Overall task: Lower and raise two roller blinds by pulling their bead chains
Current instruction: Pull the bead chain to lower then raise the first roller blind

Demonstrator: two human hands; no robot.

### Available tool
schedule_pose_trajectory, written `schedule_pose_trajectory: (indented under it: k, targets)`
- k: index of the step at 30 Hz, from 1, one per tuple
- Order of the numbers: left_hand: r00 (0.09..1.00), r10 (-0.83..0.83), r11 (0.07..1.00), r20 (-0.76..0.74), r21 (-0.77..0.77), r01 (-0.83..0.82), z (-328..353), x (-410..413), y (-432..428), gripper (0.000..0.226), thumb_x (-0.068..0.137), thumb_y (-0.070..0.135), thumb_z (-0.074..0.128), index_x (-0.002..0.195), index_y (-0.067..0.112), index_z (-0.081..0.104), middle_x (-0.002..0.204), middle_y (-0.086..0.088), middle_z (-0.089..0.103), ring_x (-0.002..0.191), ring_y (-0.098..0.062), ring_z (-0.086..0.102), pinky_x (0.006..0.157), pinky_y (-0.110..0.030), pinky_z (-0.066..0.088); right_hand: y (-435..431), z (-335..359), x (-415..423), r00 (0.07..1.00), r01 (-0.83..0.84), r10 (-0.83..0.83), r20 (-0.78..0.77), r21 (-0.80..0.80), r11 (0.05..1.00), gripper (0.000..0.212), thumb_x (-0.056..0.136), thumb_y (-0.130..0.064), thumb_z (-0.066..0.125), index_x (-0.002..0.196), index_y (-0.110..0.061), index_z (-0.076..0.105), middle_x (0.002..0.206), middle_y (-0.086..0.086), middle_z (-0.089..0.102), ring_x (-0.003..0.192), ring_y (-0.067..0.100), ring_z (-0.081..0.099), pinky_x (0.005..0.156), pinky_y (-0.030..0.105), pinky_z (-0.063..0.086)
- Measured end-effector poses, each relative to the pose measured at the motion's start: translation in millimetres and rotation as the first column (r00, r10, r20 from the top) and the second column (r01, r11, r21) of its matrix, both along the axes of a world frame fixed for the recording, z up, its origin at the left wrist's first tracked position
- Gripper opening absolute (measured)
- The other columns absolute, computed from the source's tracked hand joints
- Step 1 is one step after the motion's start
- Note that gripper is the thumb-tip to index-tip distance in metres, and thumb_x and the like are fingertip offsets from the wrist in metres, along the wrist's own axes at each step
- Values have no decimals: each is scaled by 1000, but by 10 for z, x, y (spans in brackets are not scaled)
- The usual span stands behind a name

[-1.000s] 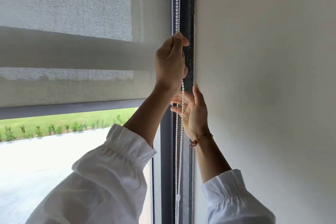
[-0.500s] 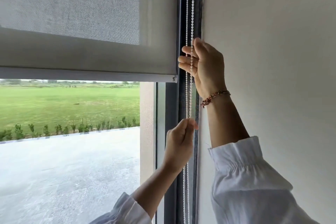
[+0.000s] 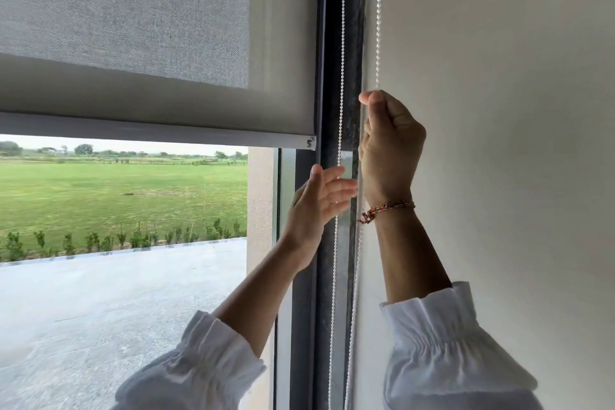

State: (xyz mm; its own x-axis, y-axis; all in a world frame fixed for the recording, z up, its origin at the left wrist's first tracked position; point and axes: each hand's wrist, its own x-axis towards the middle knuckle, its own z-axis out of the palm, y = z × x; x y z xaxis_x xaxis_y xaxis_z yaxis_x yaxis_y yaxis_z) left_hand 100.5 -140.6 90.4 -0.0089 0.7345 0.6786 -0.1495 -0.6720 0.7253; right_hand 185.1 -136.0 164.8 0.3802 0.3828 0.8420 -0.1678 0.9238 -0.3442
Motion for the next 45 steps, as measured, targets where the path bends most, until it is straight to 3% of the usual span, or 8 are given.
schedule_pose_trajectory:
  k: [6, 10, 15, 19, 23, 32, 39, 45]
  targets:
    - [995, -93, 985, 29, 148, 88, 837, 72, -208, 38, 100, 29, 29, 119, 8, 55, 106, -1, 67, 90, 0, 66, 71, -10, 51, -100, -176, -121, 1000, 27, -27, -4, 54, 998, 22, 92, -17, 49, 81, -11, 67, 49, -19, 50, 50, 2, 43, 53, 24, 35]
    - [995, -60, 981, -78, 179, 73, 1079, 151, -304, 32, 100, 28, 31, 112, 13, 58, 109, -5, 66, 99, -17, 66, 80, -27, 50, -68, -356, -125, 1000, -10, 10, -1, 24, 1000, 20, 90, -21, 49, 84, -18, 68, 43, -17, 46, 47, 7, 31, 51, 29, 24]
    - [991, -81, 969, -103, 224, 102, 1179, 176, -336, 22, 98, 22, 40, 109, 14, 58, 112, -11, 67, 94, -15, 68, 86, -25, 53, -45, -405, -105, 999, -35, 35, -8, 11, 999, 25, 88, -24, 50, 91, -9, 69, 48, -22, 52, 51, 3, 39, 57, 23, 29]
    - [994, -60, 969, -87, 234, 79, 1146, 192, -323, 18, 98, 17, 43, 96, 20, 60, 85, 2, 72, 83, -13, 70, 79, -28, 54, -42, -400, -72, 998, 7, -4, 56, -48, 999, 25, 89, -28, 49, 81, -11, 65, 50, -22, 54, 51, -5, 46, 49, 15, 39]
    - [992, -127, 969, -17, 210, 128, 1109, 165, -279, 19, 97, 13, 43, 91, 16, 61, 61, 8, 70, 68, -10, 68, 74, -31, 52, -41, -406, -131, 999, 32, -32, 34, -6, 999, 25, 92, -19, 49, 93, -3, 68, 45, -21, 51, 43, 0, 40, 49, 20, 29]
    - [975, -207, 974, 79, 112, 197, 1233, 144, -351, 14, 94, 17, 51, 89, 13, 63, 71, 0, 72, 65, -14, 67, 56, -24, 49, -39, -400, -201, 1000, -19, 19, -9, -18, 1000, 27, 88, -27, 48, 90, -11, 69, 40, -18, 45, 45, 5, 29, 51, 26, 24]
    - [972, -226, 966, 64, 140, 216, 1283, 113, -361, 19, 97, 12, 43, 88, 11, 61, 55, 6, 54, 43, -3, 44, 38, -14, 34, -76, -393, -212, 998, 53, -53, 20, 18, 998, 26, 88, -26, 47, 85, -12, 69, 44, -20, 48, 47, 6, 33, 54, 26, 27]
    - [973, -227, 957, 26, 191, 218, 1269, 76, -386, 22, 97, 10, 41, 83, 11, 57, 54, 6, 50, 41, -2, 38, 37, -13, 29, -126, -397, -236, 994, 101, -102, 30, 41, 994, 29, 87, -25, 48, 90, -6, 70, 45, -23, 50, 43, 1, 39, 50, 14, 27]
